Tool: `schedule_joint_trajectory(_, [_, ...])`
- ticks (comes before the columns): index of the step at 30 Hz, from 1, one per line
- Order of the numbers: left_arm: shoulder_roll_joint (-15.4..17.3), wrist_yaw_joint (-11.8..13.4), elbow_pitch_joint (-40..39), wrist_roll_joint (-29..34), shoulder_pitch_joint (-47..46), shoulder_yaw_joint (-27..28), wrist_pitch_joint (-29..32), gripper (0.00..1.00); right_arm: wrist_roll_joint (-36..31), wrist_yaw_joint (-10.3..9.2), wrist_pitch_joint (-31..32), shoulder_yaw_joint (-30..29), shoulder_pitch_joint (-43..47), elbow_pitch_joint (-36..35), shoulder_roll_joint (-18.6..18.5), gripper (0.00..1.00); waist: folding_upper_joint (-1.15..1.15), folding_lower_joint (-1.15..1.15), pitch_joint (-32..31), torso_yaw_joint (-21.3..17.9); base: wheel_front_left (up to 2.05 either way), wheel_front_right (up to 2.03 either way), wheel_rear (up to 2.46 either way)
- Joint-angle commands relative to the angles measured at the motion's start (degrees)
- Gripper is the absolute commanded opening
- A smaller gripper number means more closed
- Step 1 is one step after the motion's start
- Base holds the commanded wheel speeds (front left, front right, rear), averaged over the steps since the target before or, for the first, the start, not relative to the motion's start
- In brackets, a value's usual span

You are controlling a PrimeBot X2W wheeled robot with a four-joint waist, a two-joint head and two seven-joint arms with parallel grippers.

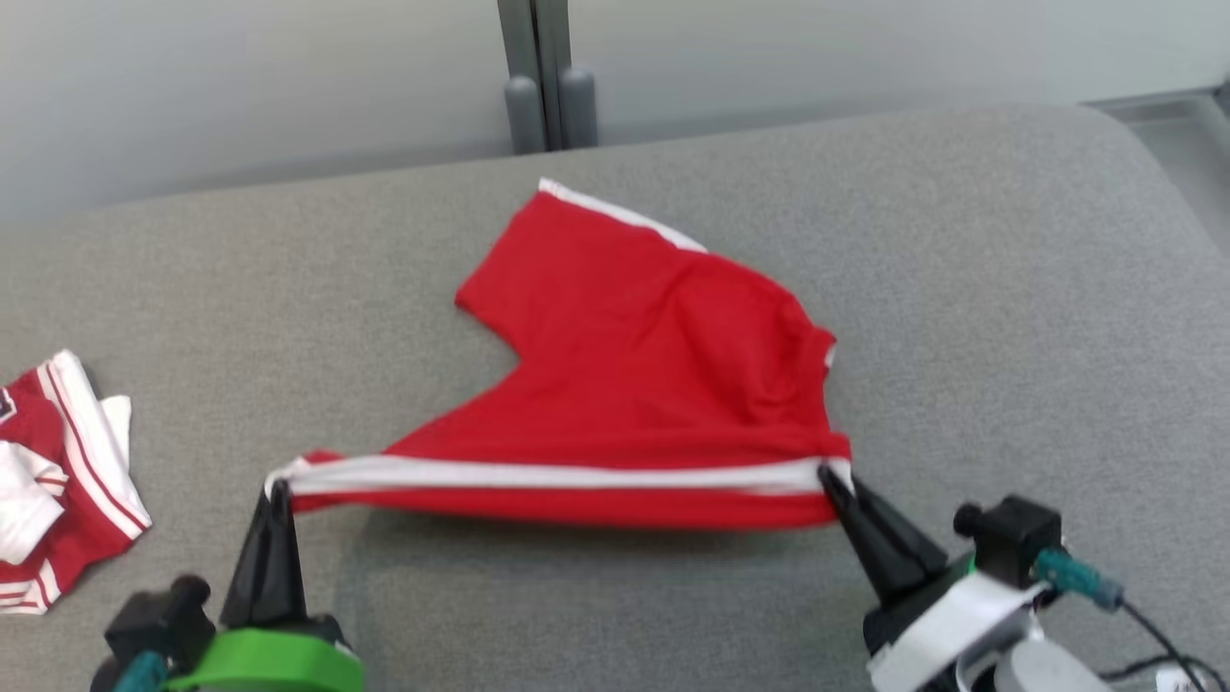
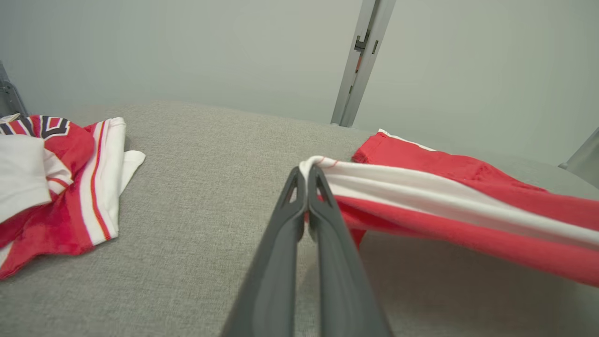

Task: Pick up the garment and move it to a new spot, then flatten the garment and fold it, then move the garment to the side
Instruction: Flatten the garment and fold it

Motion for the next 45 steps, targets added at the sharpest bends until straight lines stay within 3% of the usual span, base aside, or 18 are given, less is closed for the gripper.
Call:
schedule_joint_trajectory(1, [0.01, 0.19, -0.16, 0.14, 2.08, 0.67, -0.05, 0.00, 0.61, -0.12, -0.12, 0.24, 2.29, -0.23, -0.09, 0.00, 0.00, 0.00, -3.67, 0.08, 0.00, 0.00, 0.00])
schedule_joint_trajectory(7, [-0.99, 0.18, -0.96, -0.35, 4.90, 0.36, -0.05, 0.00, 1.48, -0.11, -0.12, 0.36, 7.50, -1.92, 1.32, 0.00, 0.00, 0.00, -3.99, -0.55, 0.00, 0.00, 0.00])
schedule_joint_trajectory(12, [0.07, 0.18, -1.66, 0.47, -1.15, -2.81, -0.05, 0.00, 1.43, -0.10, -0.12, -1.95, 5.94, -3.47, 3.43, 0.00, 0.00, 0.00, -0.37, -2.43, 0.00, 0.00, 0.00])
schedule_joint_trajectory(16, [3.25, 0.18, 0.00, -0.84, -9.21, -7.79, -0.04, 0.00, 1.17, -0.10, -0.11, -4.56, 2.65, -3.96, 6.15, 0.00, 0.00, 0.00, 4.04, -4.57, 0.00, 0.00, 0.00])
schedule_joint_trajectory(23, [12.24, 0.18, 6.49, -3.99, -25.31, -17.62, -0.05, 0.00, 1.02, -0.10, -0.12, -7.60, -3.79, -3.75, 10.68, 0.00, 0.00, 0.00, 11.77, -9.09, 0.00, 0.00, 0.00])
schedule_joint_trajectory(28, [15.74, 0.18, 10.45, -5.86, -33.70, -23.03, -0.04, 0.00, 1.73, -0.10, -0.12, -9.78, -5.96, -3.85, 12.03, 0.00, 0.00, 0.00, 15.57, -11.43, 0.00, 0.00, 0.00])
schedule_joint_trajectory(35, [17.68, 0.18, 16.53, -7.48, -42.08, -28.73, -0.05, 0.00, 6.03, -0.09, -0.11, -10.55, -7.84, -6.21, 12.18, 0.00, 0.00, 0.00, 19.96, -14.02, 0.00, 0.00, 0.00])
schedule_joint_trajectory(45, [17.40, 0.18, 27.29, -8.45, -51.37, -34.52, -0.04, 0.00, 8.28, -0.10, -0.12, -11.60, -10.50, -7.27, 12.16, 0.00, 0.00, 0.00, 24.14, -15.99, 0.00, 0.00, 0.00])
